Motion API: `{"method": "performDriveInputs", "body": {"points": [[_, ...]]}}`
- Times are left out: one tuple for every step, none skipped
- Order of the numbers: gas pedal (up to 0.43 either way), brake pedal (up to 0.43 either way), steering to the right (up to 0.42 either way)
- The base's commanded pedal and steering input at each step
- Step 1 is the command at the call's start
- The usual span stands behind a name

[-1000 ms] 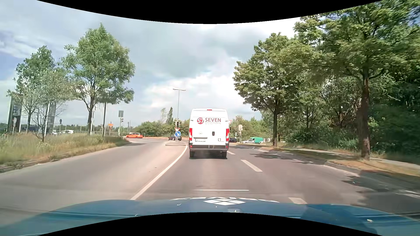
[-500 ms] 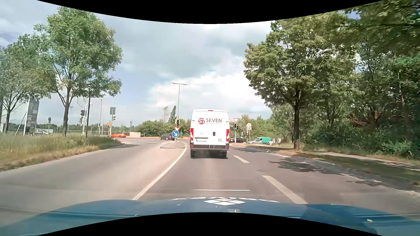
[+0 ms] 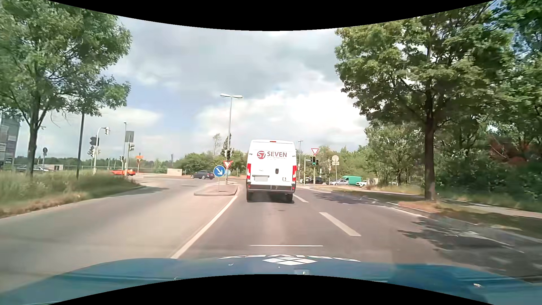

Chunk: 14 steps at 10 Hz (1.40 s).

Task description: Follow the waypoints while adhering to traffic rules and regulations

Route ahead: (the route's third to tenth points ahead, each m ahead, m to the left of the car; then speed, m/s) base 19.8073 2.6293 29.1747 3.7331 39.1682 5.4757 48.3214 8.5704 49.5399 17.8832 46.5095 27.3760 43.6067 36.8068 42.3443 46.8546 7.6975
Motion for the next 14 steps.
{"method": "performDriveInputs", "body": {"points": [[0.177,0.0,-0.028],[0.177,0.0,-0.028],[0.169,0.0,-0.028],[0.169,0.0,-0.028],[0.157,0.0,-0.028],[0.157,0.0,-0.029],[0.157,0.0,-0.031],[0.15,0.0,-0.033],[0.15,0.0,-0.034],[0.15,0.0,-0.034],[0.15,0.0,-0.034],[0.15,0.0,-0.034],[0.0,0.0,-0.034],[0.0,0.018,-0.034]]}}
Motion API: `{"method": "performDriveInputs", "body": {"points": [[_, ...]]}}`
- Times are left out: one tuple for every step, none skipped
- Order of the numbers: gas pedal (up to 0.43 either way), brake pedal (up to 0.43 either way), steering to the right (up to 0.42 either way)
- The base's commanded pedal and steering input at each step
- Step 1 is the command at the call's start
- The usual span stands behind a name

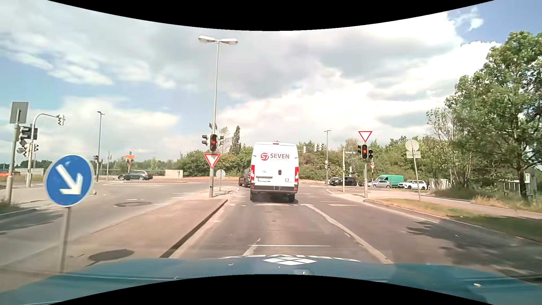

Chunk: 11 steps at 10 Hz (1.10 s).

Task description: Follow the waypoints while adhering to traffic rules and regulations

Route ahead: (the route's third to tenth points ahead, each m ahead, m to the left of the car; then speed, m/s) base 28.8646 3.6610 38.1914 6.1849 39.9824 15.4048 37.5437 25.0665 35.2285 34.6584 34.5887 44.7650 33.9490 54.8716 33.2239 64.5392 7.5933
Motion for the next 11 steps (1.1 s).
{"method": "performDriveInputs", "body": {"points": [[0.0,0.201,-0.034],[0.0,0.244,-0.034],[0.0,0.293,-0.035],[0.0,0.354,-0.036],[0.0,0.366,-0.035],[0.0,0.372,-0.035],[0.0,0.378,-0.035],[0.0,0.378,-0.036],[0.0,0.396,-0.036],[0.0,0.396,-0.036],[0.0,0.396,-0.036]]}}
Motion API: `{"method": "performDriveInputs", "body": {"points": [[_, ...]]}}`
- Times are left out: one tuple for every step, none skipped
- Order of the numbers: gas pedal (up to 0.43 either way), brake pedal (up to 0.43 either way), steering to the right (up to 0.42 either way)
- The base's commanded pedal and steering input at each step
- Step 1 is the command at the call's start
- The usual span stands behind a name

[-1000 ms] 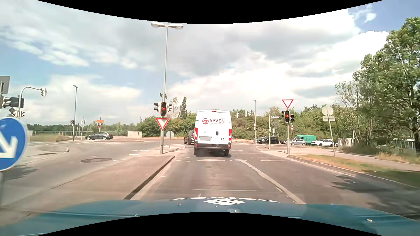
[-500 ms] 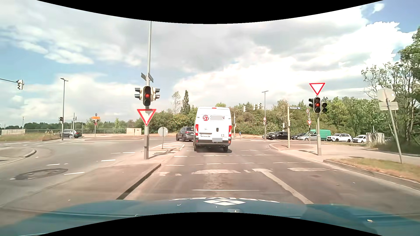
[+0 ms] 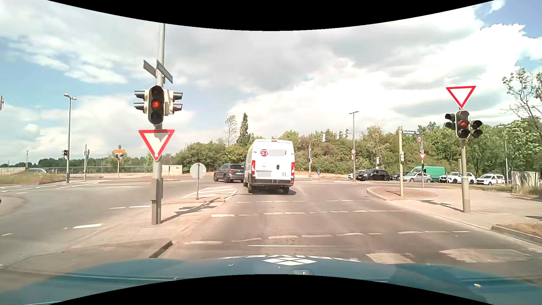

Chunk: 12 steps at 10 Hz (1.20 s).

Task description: Follow the waypoints while adhering to traffic rules and regulations

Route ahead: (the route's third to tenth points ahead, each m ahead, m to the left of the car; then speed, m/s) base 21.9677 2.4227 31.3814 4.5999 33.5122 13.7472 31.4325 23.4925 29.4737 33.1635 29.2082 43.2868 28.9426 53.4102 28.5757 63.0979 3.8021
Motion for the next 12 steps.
{"method": "performDriveInputs", "body": {"points": [[0.0,0.396,-0.037],[0.0,0.396,-0.037],[0.0,0.39,-0.037],[0.0,0.384,-0.036],[0.0,0.378,-0.035],[0.0,0.372,-0.035],[0.0,0.354,-0.035],[0.0,0.335,-0.034],[0.0,0.317,-0.032],[0.0,0.311,-0.031],[0.0,0.305,-0.031],[0.0,0.293,-0.03]]}}
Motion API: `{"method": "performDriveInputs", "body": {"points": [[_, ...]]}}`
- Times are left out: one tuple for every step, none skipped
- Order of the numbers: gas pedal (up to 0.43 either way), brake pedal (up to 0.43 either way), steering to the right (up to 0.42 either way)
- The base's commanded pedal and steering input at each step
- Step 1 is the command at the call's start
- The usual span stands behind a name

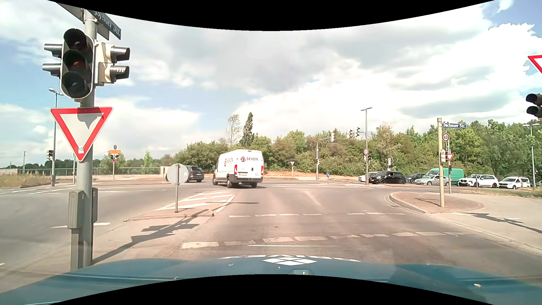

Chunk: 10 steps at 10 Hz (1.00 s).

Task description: Follow the waypoints while adhering to traffic rules and regulations

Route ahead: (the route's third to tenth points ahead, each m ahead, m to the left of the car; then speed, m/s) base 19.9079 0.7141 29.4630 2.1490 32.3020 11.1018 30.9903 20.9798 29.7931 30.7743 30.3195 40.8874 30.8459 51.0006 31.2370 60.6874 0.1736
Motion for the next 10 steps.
{"method": "performDriveInputs", "body": {"points": [[0.0,0.293,-0.028],[0.0,0.293,-0.028],[0.0,0.293,-0.028],[0.0,0.293,-0.028],[0.0,0.299,-0.028],[0.0,0.311,-0.028],[0.0,0.305,-0.028],[0.0,0.305,-0.028],[0.0,0.311,-0.028],[0.0,0.311,-0.028]]}}
